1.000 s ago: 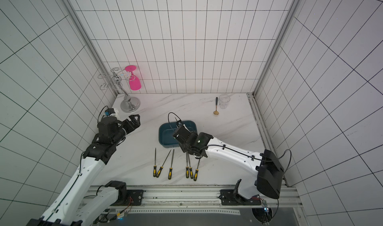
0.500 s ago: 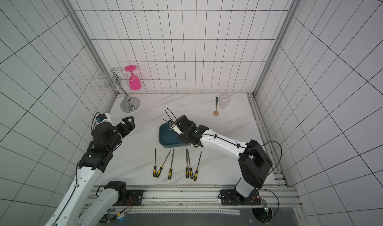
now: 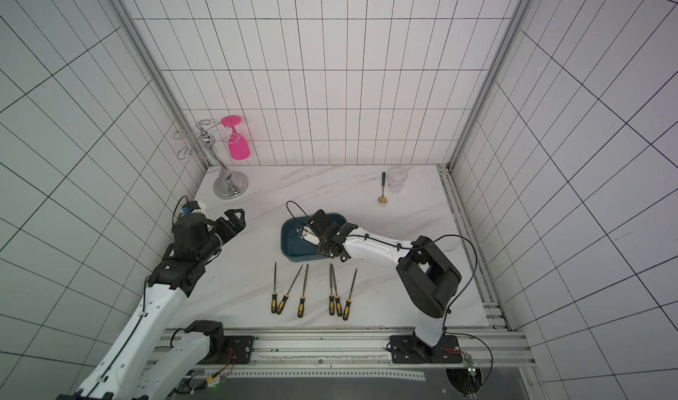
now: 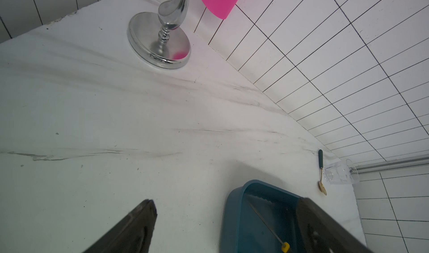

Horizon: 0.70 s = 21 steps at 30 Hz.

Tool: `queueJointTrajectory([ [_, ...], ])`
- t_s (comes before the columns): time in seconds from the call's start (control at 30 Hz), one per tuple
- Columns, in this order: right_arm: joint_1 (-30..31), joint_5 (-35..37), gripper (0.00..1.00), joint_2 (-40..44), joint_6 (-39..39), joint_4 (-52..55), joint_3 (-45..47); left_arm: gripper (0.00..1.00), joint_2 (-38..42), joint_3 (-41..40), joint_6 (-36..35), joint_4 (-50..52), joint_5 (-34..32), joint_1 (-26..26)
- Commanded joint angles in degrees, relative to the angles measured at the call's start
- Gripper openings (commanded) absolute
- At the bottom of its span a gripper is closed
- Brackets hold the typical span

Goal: Put the file tool into the storage box
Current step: Place the file tool in the storage box.

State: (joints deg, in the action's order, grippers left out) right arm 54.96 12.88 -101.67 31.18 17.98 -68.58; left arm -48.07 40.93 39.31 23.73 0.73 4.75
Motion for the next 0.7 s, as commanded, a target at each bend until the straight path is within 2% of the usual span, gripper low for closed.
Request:
queueJointTrajectory([
  [0.0, -1.12, 1.88, 0.6, -0.13, -1.35, -1.24, -0.64, 0.98, -1.06, -0.14, -1.29, -1.74, 4.15, -0.18],
  [0.07, -1.38, 2.3, 0.97, 0.91, -2.27, -2.59, -0.12, 0.98, -1.64, -0.35, -1.51, -1.99, 6.05, -0.1],
  [0.1, -1.46, 2.89, 0.99, 1.71, -3.02, -3.51, 0.23, 0.98, -2.01, -0.72, -1.67, -2.82, 7.01, -0.1],
  [0.27, -1.97, 5.93, 0.99, 8.44, -9.44, -10.56, 2.84, 0.98, -7.41, -0.24, -3.49, -4.07, 14.22, 1.17],
  [0.4, -2.61, 7.04, 0.99, 14.62, -14.74, -13.52, 4.98, 0.98, -12.47, 1.93, -5.63, -1.76, 15.14, 5.46],
  [0.47, -3.61, 8.39, 0.99, 17.27, -20.3, -11.88, 5.04, 0.98, -14.05, 0.66, -5.33, -4.81, 15.07, 7.95],
  [0.53, -5.08, 6.09, 0.99, 19.95, -25.4, -8.27, 4.99, 0.98, -15.69, -0.31, -4.33, -7.29, 14.32, 9.57],
  [0.67, -5.39, 7.68, 0.99, 28.12, -35.31, -4.08, 9.24, 0.98, -20.59, -0.24, -3.58, -10.04, 15.3, 10.1],
])
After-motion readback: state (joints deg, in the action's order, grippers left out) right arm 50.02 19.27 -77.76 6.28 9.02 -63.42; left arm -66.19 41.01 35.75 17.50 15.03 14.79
